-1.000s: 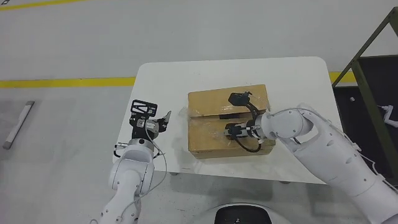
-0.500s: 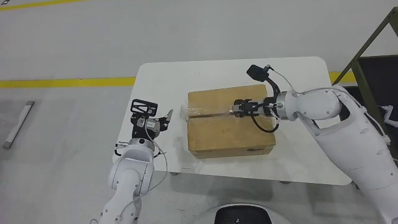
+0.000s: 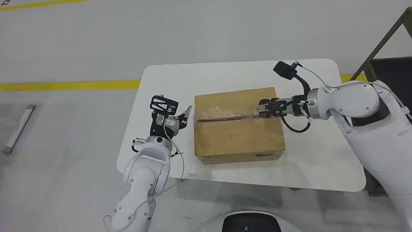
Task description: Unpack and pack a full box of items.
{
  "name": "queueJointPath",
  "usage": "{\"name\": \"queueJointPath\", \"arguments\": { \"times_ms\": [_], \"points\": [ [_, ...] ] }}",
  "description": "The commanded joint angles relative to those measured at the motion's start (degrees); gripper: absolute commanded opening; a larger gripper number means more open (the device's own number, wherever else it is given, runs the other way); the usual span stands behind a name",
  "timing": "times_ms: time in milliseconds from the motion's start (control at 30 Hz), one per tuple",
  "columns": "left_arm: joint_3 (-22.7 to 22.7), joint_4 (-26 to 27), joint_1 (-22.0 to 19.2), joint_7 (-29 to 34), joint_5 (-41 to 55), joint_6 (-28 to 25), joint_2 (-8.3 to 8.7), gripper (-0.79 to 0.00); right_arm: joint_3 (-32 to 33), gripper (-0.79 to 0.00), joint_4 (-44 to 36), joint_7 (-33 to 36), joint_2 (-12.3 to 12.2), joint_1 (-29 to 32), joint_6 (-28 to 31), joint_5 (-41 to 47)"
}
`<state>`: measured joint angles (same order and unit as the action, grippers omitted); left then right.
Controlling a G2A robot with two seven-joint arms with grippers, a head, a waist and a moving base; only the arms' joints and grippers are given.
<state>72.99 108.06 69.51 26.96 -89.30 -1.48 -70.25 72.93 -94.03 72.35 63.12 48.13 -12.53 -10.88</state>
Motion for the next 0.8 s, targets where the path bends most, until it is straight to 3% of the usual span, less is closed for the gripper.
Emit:
{"name": "queueJointPath", "arguments": {
  "times_ms": [0, 333, 767],
  "points": [
    [-1.1, -0.5, -0.9, 0.6, 0.9, -0.2, -0.25, -0.431, 0.6, -0.785, 0.3, 1.0, -0.3, 0.0, 0.3, -0.4],
    [-4.4, -2.8, -3.5, 1.5, 1.5, -1.8, -1.05, -0.443, 1.3, -0.785, 3.0, 2.1, -1.5, -0.3, 3.7, -4.3],
    [-7.0, -3.4, -5.5, 3.4, 6.5, -6.2, -1.88, -0.763, -0.4, -0.785, 4.2, 1.8, -2.1, -1.0, 4.7, -7.2]
  ]
}}
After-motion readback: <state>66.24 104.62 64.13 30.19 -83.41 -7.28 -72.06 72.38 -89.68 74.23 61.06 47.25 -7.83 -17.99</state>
